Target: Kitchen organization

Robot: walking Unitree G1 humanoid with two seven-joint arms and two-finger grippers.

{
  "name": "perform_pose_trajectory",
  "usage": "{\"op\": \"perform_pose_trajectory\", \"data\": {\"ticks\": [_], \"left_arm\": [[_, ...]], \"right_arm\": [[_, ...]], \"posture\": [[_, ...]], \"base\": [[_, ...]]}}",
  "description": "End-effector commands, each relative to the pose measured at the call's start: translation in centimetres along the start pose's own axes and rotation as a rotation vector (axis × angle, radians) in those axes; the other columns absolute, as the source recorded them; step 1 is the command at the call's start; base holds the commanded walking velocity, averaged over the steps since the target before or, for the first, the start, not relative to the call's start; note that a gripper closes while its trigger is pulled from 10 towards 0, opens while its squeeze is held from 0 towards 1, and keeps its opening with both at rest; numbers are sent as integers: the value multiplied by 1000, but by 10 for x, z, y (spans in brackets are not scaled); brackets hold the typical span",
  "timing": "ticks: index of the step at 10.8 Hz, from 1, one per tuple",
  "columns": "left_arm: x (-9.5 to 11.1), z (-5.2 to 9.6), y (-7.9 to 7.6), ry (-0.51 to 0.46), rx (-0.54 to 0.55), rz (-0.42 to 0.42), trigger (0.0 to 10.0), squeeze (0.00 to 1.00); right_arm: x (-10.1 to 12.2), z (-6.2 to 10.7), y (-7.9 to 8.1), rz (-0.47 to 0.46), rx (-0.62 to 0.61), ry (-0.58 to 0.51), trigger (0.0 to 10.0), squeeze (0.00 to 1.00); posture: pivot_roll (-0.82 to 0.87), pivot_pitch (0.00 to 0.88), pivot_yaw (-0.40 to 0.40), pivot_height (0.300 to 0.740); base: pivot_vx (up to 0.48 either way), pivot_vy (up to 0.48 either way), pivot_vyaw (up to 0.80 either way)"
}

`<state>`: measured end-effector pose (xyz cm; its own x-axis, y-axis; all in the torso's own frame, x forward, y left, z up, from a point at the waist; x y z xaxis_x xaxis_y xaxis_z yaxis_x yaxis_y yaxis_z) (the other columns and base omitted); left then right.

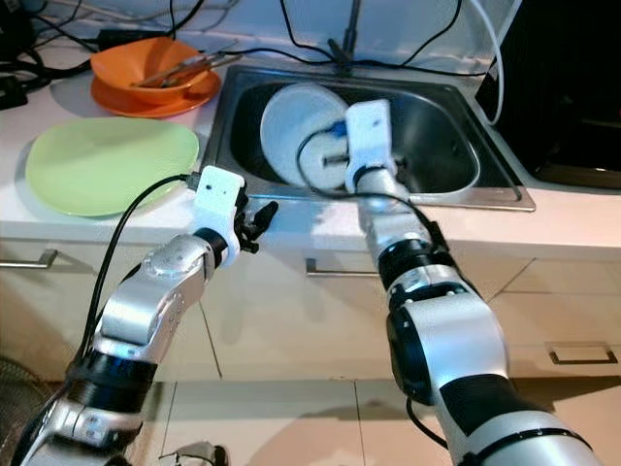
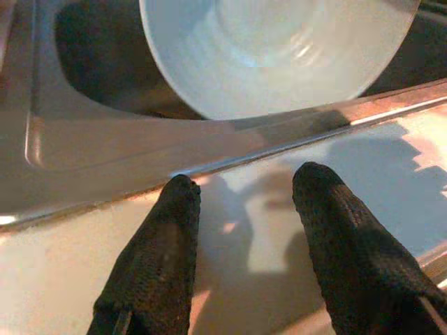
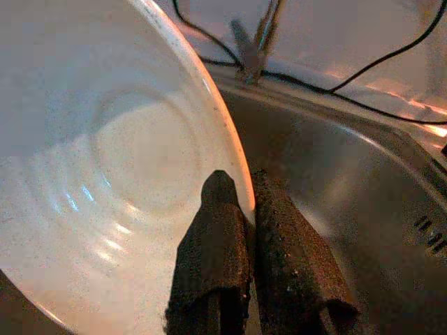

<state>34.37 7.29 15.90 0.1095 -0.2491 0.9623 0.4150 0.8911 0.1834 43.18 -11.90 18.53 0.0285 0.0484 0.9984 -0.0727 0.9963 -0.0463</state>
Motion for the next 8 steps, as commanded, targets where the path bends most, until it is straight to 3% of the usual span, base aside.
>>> {"op": "perform_pose_trajectory", "data": {"ticks": [1, 3, 4, 5, 6, 8], "left_arm": [[-15, 1, -5, 72, -10, 9, 10000, 0], [-15, 4, -5, 75, -8, 11, 10000, 0], [-15, 4, -6, 76, -11, 13, 10000, 0], [-15, 4, -7, 80, -14, 15, 10000, 0], [-15, 3, -7, 84, -15, 15, 10000, 0], [-16, 3, -7, 86, -16, 15, 10000, 0]], "right_arm": [[15, -3, -1, 18, -2, -51, 10000, 0], [8, -2, 0, 37, -1, -25, 10000, 0], [7, -2, 1, 36, 2, -21, 10000, 1000], [4, -1, 3, 54, 17, -11, 10000, 1000], [3, -1, 3, 55, 22, -8, 10000, 0], [1, 0, 4, 45, 32, -6, 10000, 0]], "posture": [[191, 46, -106, 740], [194, 51, -107, 740], [192, 50, -107, 740], [188, 50, -105, 740], [186, 50, -105, 740], [182, 47, -102, 740]], "base": [[0, 0, 0], [0, 0, 0], [0, 0, 0], [0, 0, 0], [0, 0, 0], [0, 0, 0]]}}
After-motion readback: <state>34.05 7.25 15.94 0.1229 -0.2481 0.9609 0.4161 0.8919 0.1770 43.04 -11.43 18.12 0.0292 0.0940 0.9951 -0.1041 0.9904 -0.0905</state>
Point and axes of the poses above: a point about 5 cm out from each wrist's last joint towards the gripper, its own z axis pointing back from the gripper into the wrist, its own x axis along the axis of the wrist's last joint, y = z × x, the point moved 2 cm from there along -z, pointing out of the wrist towards the gripper, and after that the axes turned 9 degrees about -z, right-handed, at the moved point
